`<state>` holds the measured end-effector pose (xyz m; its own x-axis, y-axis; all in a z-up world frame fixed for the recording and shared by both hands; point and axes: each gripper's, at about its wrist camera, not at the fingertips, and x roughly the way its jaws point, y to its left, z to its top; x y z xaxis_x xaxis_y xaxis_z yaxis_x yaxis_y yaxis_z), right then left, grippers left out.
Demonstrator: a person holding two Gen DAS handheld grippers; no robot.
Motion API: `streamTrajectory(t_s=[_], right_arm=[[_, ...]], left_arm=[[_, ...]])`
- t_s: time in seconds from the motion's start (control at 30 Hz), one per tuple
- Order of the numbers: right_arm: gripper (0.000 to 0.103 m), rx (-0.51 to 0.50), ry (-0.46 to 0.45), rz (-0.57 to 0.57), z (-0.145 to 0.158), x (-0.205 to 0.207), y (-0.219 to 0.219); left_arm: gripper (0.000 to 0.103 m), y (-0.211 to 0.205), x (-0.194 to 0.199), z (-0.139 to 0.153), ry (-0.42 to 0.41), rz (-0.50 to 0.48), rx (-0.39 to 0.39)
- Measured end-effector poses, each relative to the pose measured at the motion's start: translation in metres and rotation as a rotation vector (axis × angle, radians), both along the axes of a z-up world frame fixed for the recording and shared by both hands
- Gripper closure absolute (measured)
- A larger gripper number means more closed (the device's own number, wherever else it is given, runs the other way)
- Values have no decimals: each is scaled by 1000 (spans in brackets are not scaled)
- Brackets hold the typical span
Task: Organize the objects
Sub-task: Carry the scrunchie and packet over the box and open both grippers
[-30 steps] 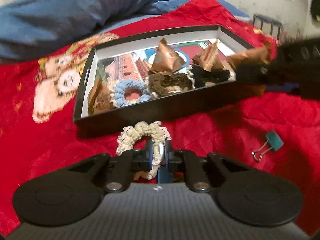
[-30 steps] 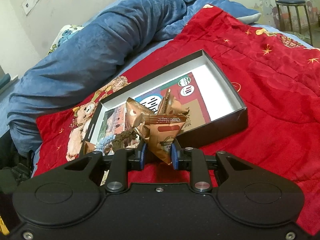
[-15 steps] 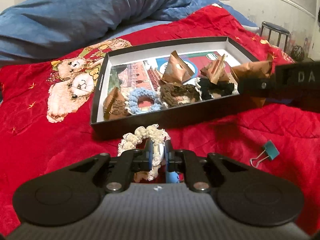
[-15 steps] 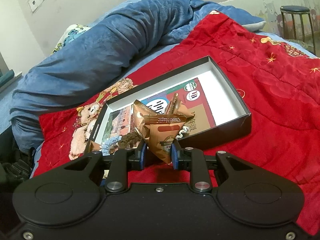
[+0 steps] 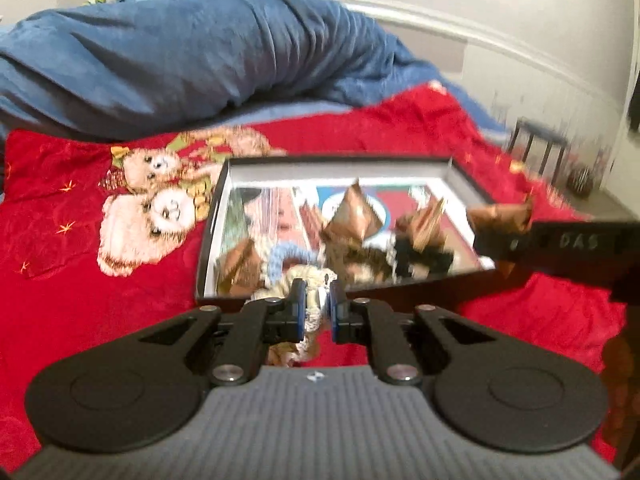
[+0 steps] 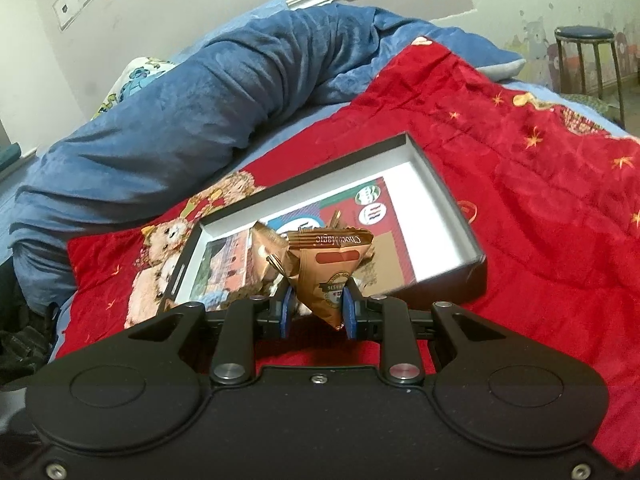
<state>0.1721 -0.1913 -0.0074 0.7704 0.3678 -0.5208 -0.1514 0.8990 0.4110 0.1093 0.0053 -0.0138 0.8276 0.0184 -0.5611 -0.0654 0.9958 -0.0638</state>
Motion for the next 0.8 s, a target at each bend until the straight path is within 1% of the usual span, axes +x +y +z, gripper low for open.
streamTrajectory(t_s=[0.13, 0.27, 0.37, 0.47, 0.53, 0.6, 0.7, 0.73, 0.8], right_arm=[[79, -13, -3, -8, 1, 11, -5], [79, -39, 15, -9, -5, 23, -4], [79, -44, 20, -6, -10, 37, -1], [79, -48, 48, 2, -17, 51, 2], [79, -63, 64, 8, -20, 55, 3], [79, -92, 67, 13, -22, 57, 7], [79, -111, 85, 30, -26, 63, 10], [79, -120, 91, 32, -28, 64, 11], [79, -134, 94, 35, -29, 65, 13]], left_arm=[[89, 5, 6, 8, -80, -20, -27], [89, 5, 25, 11, -136, -40, 32], [89, 8, 44, 6, -154, -21, 45], [89, 14, 67, -3, -131, 13, 34], [88, 15, 78, -7, -121, 19, 49], [88, 16, 85, -11, -123, 10, 53], [88, 16, 97, -16, -89, -18, 20], [88, 14, 100, -19, -81, -24, 22], [88, 8, 104, -25, -52, -13, 56]])
